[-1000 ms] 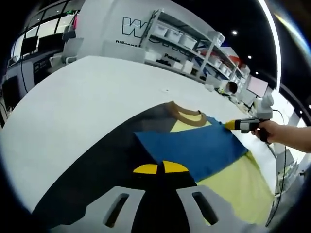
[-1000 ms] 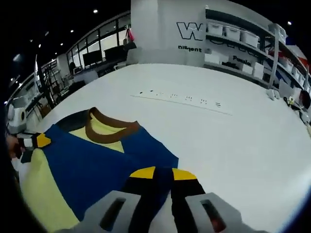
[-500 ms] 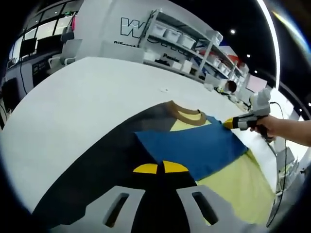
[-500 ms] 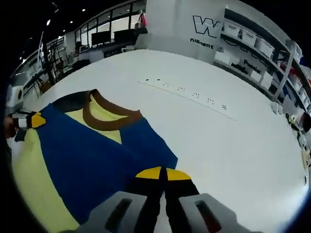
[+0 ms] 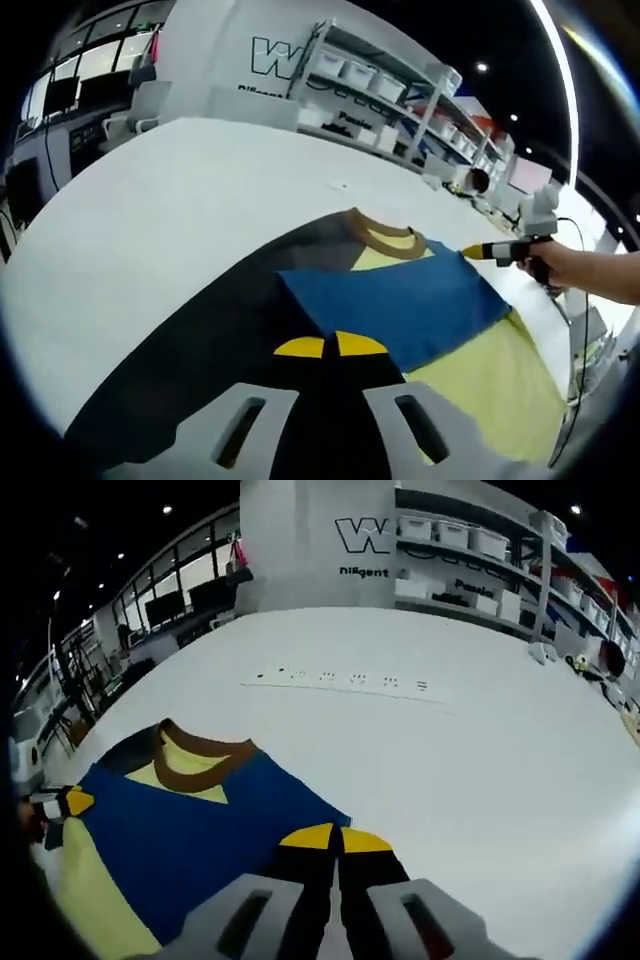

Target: Fold the garment on the visible template until the final outline fits inside the template.

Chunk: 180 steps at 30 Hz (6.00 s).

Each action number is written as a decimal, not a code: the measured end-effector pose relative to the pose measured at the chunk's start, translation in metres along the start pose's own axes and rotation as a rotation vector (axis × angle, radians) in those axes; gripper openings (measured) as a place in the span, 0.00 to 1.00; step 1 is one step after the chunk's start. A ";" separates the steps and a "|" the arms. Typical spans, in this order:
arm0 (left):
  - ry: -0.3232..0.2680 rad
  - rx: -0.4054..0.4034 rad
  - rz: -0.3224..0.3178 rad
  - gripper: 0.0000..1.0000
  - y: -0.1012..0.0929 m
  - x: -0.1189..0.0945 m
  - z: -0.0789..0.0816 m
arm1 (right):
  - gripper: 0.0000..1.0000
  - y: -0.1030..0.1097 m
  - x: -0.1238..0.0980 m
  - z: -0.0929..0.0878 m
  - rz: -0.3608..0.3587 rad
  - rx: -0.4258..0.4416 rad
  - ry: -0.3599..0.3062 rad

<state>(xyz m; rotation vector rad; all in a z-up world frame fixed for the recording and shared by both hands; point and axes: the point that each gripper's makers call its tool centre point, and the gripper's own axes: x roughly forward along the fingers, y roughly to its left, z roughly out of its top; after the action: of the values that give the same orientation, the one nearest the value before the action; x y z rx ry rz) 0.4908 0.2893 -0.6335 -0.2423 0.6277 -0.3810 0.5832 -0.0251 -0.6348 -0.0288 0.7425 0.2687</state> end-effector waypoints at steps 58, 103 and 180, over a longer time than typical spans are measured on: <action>-0.151 -0.021 0.034 0.08 0.004 -0.143 -0.004 | 0.15 0.121 -0.136 -0.044 0.107 -0.018 -0.188; 0.073 -0.082 0.514 0.28 0.108 -0.190 -0.067 | 0.24 0.200 -0.163 -0.082 0.266 -0.187 -0.179; -0.318 -0.253 0.514 0.00 0.146 -0.204 0.032 | 0.47 0.214 -0.180 -0.108 0.344 -0.237 -0.152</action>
<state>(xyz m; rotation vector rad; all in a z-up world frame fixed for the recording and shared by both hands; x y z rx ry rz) 0.3983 0.5095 -0.5502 -0.3624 0.4020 0.2318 0.3310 0.1263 -0.5792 -0.1049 0.5580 0.6790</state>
